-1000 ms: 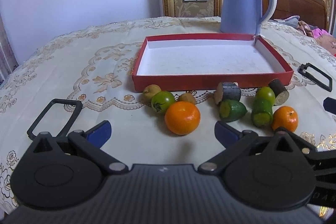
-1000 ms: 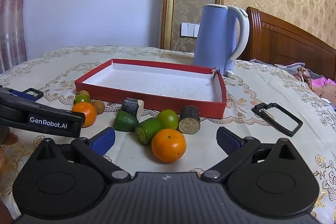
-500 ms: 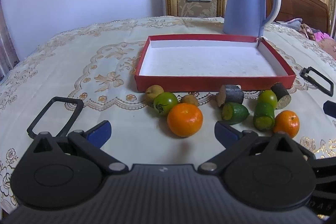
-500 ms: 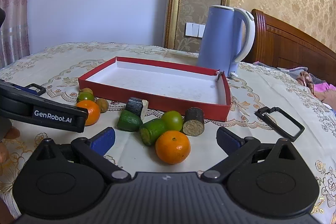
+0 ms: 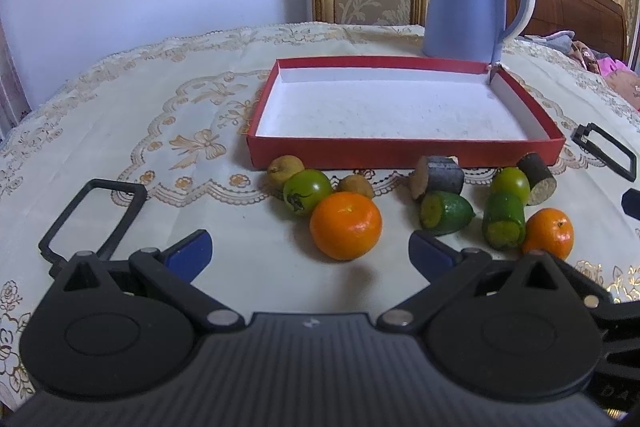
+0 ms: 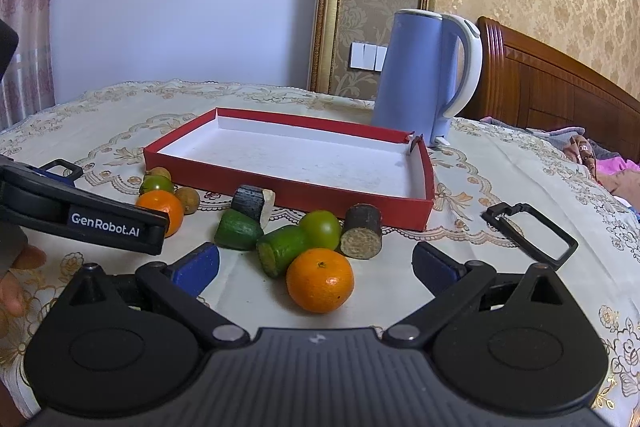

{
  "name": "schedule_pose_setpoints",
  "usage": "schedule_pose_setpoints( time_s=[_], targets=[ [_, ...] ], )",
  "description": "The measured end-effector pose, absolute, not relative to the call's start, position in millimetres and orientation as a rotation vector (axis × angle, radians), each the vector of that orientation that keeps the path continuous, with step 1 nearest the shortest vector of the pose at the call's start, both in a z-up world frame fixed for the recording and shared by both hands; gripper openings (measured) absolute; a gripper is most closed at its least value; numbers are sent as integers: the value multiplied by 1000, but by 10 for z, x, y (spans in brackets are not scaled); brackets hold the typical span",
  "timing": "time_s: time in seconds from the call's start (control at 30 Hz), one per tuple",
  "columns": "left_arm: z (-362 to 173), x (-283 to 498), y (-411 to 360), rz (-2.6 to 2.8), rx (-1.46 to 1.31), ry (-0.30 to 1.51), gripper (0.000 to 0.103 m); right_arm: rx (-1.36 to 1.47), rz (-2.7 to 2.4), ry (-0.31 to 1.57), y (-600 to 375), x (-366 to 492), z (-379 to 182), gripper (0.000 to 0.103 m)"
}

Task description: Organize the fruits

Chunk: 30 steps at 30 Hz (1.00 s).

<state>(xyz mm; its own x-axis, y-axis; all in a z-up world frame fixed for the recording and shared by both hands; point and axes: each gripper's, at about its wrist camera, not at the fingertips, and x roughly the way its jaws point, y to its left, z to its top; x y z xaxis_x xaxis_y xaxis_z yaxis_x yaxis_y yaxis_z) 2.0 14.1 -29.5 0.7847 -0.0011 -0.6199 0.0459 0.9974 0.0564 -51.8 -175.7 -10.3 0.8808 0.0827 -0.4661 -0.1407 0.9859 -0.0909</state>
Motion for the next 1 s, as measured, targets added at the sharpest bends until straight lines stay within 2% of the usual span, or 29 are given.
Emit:
schedule_pose_setpoints(
  time_s=[0.53,0.7,1.0],
  targets=[
    [-338,90,184,-32,35,664,101,-129,110,492,-1794,-481,-165,103],
    [-357,105,158,-42,53,662,92,-129,123,494,-1776,-467,-175,103],
    [-388,155,123,-55,51,679,84,-125,122,500,-1795,-443,-197,103]
  ],
)
